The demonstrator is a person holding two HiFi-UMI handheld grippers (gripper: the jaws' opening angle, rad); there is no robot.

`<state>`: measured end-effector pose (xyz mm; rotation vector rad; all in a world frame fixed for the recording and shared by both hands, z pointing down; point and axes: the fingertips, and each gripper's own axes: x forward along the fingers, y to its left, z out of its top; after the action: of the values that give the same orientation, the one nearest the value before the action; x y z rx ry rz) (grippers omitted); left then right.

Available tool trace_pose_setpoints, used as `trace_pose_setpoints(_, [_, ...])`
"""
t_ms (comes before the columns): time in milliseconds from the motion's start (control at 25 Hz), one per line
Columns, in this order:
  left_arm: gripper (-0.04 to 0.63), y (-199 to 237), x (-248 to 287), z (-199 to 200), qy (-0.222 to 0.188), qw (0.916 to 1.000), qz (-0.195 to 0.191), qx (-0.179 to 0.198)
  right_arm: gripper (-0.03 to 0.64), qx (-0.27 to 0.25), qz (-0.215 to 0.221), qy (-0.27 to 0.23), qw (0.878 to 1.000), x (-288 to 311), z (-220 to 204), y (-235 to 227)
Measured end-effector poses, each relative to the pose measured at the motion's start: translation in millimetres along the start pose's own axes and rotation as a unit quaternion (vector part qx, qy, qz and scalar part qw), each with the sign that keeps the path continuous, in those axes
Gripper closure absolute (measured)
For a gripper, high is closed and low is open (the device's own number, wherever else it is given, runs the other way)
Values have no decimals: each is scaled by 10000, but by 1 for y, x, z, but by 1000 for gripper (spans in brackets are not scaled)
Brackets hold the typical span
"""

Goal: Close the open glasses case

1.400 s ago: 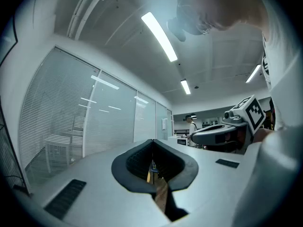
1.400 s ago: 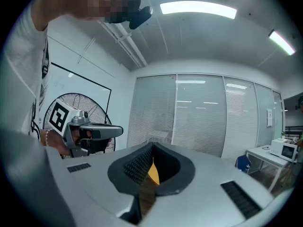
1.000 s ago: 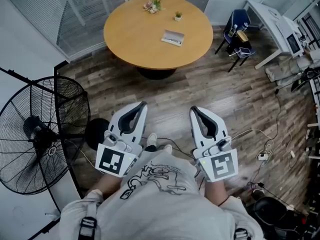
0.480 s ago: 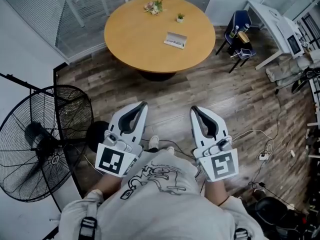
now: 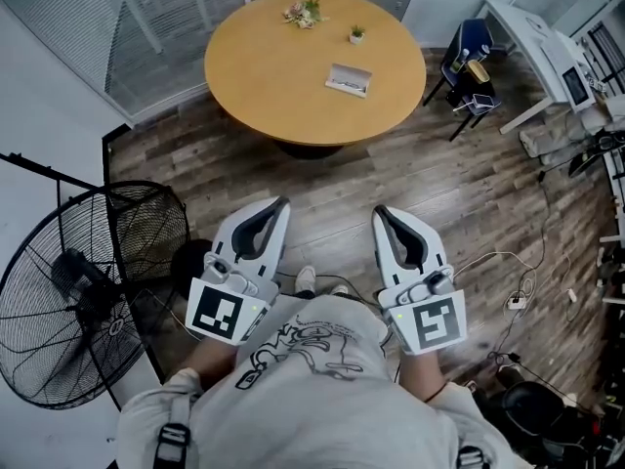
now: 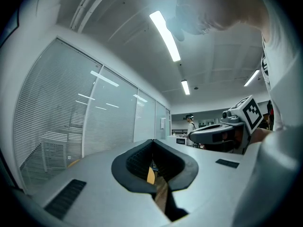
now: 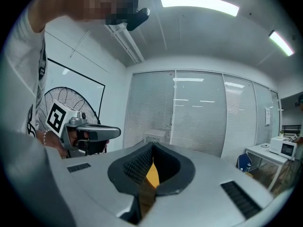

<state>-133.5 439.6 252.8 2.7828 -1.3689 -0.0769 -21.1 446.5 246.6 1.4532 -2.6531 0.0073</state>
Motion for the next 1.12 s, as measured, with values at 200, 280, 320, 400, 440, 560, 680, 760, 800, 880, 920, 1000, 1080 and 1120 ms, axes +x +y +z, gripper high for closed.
trace_pose_setpoints(200, [574,6,1,0,27,10000,-12,-28,607,97,-96,-11,9999,5,2,-1])
trace_pose_setpoints(280, [574,7,1,0,28,10000,-19,-35,607,81,-116,-17,9999,6,2,-1])
trace_pose_setpoints(320, [574,8,0,0,27,10000,-22,-39,607,76,-124,-15,9999,6,2,-1])
trace_pose_setpoints(400, [574,9,1,-1,25,10000,-24,-46,607,78,-136,-6,9999,7,1,-2])
trace_pose_setpoints(440, [574,10,1,-1,22,10000,-24,-54,607,83,-139,-1,9999,8,1,-2])
trace_pose_setpoints(560, [574,12,2,-2,27,10000,-19,-63,607,89,-129,25,9999,11,-1,-2])
trace_pose_setpoints(680, [574,15,1,-4,10,10000,-11,-62,607,77,-118,24,9999,14,-4,-1])
trace_pose_setpoints(760, [574,18,3,-6,12,10000,-4,-71,607,74,-120,8,9999,17,-4,-2])
trace_pose_setpoints(800, [574,19,5,-6,12,10000,-4,-71,607,72,-121,2,9999,19,-4,-3])
trace_pose_setpoints(880, [574,20,9,-6,9,10000,-13,-63,607,77,-124,-10,9999,21,-4,-7])
trace_pose_setpoints(920, [574,20,12,-5,8,10000,-18,-56,607,75,-122,-7,9999,22,-4,-9])
trace_pose_setpoints(1000, [574,20,16,-4,6,10000,-22,-41,607,8,-75,93,9999,23,-5,-13])
trace_pose_setpoints(1080, [574,22,21,-3,2,10000,-20,-31,607,-86,-10,253,9996,25,-9,-15])
trace_pose_setpoints(1120, [574,22,23,-2,-3,10000,-21,-28,607,-67,-22,219,9997,27,-8,-17])
